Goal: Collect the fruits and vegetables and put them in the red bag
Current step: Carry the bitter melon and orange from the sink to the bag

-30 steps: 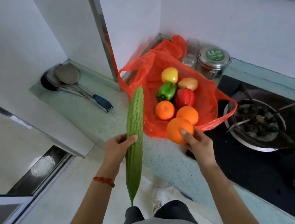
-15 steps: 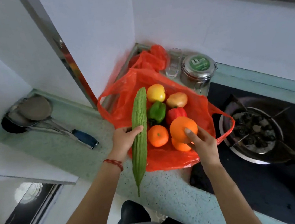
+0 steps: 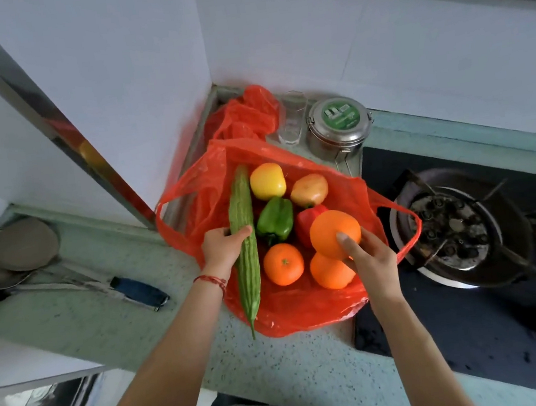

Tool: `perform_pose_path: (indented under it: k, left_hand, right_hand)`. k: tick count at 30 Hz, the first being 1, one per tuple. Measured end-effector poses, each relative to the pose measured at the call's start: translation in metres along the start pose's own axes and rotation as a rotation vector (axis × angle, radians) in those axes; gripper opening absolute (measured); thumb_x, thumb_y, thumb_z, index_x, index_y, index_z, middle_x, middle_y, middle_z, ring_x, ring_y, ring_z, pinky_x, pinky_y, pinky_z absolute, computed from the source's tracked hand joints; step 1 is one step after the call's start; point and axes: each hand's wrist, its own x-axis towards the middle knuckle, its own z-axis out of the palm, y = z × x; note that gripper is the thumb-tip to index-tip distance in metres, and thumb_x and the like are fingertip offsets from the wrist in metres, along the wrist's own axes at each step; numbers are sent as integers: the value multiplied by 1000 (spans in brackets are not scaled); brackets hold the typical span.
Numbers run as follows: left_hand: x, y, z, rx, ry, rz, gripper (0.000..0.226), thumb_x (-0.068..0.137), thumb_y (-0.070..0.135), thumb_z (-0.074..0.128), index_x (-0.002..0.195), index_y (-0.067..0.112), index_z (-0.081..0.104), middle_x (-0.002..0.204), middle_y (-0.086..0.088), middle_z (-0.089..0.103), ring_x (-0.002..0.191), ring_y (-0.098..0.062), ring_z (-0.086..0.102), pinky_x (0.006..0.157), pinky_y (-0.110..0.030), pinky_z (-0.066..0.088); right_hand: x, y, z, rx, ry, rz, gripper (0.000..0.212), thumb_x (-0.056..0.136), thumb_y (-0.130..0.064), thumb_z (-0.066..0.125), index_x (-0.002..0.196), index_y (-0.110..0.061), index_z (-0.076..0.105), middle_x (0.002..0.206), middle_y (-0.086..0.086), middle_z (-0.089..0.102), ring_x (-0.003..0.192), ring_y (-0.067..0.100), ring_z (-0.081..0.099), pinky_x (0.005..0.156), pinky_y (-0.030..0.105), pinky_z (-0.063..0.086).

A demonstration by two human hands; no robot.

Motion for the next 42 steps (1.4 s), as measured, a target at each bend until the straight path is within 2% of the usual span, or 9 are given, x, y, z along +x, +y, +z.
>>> perform_pose_path:
  k: [6, 13, 16, 20, 23, 25, 32, 36, 42]
  left_hand:
    - [11, 0, 6, 57, 12, 12, 40, 79, 29, 69, 47, 16, 49, 49, 0, 47, 48, -16, 46, 43, -24, 30]
    - [14, 1, 7, 88, -9, 38, 32, 80, 31, 68, 61, 7, 59, 53, 0, 51, 60, -22, 51, 46, -25, 31]
    - [11, -1, 5, 43, -26, 60, 29, 80, 31, 67, 84, 2, 69, 73, -7, 62, 76, -25, 61, 62, -26, 38]
    - [5, -7, 3, -17, -45, 77, 36, 81, 29, 67, 104, 1, 67, 103, -11, 69, 99, -27, 63, 76, -31, 44]
    - [-4, -9, -2, -57, -31, 59, 54, 79, 29, 68, 123, 0, 55, 128, -18, 58, 120, -29, 53, 97, -34, 42]
    - [-10, -9, -7, -122, -30, 55, 58, 80, 23, 69, 130, 0, 48, 135, -16, 52, 123, -25, 51, 97, -27, 38]
    - [-27, -15, -22, -302, -67, 69, 46, 81, 17, 67, 123, 4, 54, 124, -14, 60, 106, -18, 58, 98, -38, 47]
    - [-34, -20, -25, -382, -89, 29, 41, 83, 15, 65, 121, 3, 55, 119, -15, 62, 105, -20, 59, 88, -32, 49]
    - [-38, -28, -27, -417, -88, 6, 35, 84, 15, 63, 118, 6, 58, 117, -15, 62, 107, -21, 59, 90, -32, 49]
  right_hand:
    - [7, -3, 10, -95, 13, -15, 62, 70, -43, 74, 123, -15, 57, 115, -1, 64, 108, 17, 59, 93, 45, 50]
    - [16, -7, 25, -224, -3, -53, 70, 71, -46, 72, 130, -14, 50, 128, 3, 58, 118, 18, 52, 100, 40, 44]
    - [17, -7, 31, -243, 2, -56, 69, 71, -43, 73, 130, -15, 50, 127, 3, 58, 118, 18, 52, 99, 36, 43]
    - [16, -8, 36, -302, -11, -82, 68, 73, -41, 73, 131, -15, 48, 129, 3, 56, 118, 17, 50, 93, 28, 40]
    - [14, -7, 37, -317, -26, -67, 71, 71, -43, 73, 132, -15, 48, 129, 4, 56, 118, 18, 51, 95, 31, 42]
    - [12, -7, 38, -328, -36, -52, 70, 72, -42, 73, 132, -15, 48, 129, 4, 56, 118, 18, 50, 94, 29, 41]
    - [4, -5, 41, -387, -23, -34, 72, 72, -44, 72, 133, -17, 46, 131, 5, 55, 121, 21, 48, 96, 32, 40]
    - [5, -6, 43, -467, -32, -43, 73, 73, -46, 71, 133, -14, 45, 132, 8, 51, 120, 23, 47, 91, 31, 38]
    - [8, -7, 48, -494, -22, -46, 77, 72, -49, 71, 133, -11, 44, 132, 10, 50, 121, 26, 45, 99, 40, 41]
